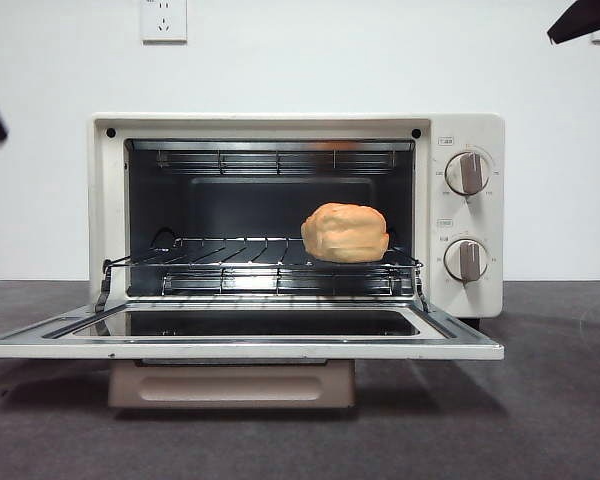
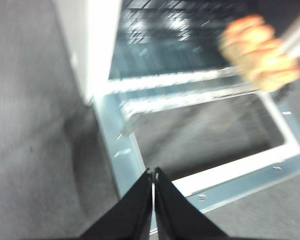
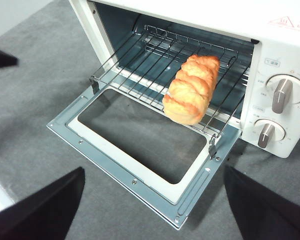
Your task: The left arm flap open the oven, the right arm pick bread and place it into oven, the left arm flap close the oven
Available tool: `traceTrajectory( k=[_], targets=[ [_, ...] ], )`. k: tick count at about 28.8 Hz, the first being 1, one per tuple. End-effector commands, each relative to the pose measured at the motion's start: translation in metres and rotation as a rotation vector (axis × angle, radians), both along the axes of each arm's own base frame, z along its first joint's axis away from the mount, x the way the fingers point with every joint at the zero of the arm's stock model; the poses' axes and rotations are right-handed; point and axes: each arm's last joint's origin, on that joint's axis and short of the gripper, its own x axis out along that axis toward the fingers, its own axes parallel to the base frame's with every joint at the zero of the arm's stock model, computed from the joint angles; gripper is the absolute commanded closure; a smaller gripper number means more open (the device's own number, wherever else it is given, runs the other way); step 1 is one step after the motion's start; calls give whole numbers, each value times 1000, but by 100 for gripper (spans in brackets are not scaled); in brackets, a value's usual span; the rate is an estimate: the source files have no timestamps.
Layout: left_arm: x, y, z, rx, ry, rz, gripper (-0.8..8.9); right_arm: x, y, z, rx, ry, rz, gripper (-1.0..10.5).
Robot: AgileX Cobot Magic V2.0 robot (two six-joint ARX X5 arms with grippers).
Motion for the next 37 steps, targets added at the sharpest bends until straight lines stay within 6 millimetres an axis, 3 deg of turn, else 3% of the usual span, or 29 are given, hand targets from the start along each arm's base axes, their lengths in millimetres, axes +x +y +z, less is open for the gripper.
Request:
traceTrajectory(
  k=[1, 10, 17, 31, 37],
  targets=[
    [8, 4, -16, -67, 17, 45, 800, -2, -1, 6, 3, -20, 9, 505],
    [29, 21, -73, -125, 144, 104, 800, -4, -3, 4, -11, 5, 11, 505],
    [49, 21, -98, -116, 218, 81, 800, -4, -2, 4, -9, 7, 10, 505],
    [67, 16, -127, -173, 312, 6, 799, -4, -2, 4, -4, 12, 5, 505],
    [69, 14, -128, -219, 316, -43, 799, -4, -2, 4, -4, 11, 4, 505]
  ],
)
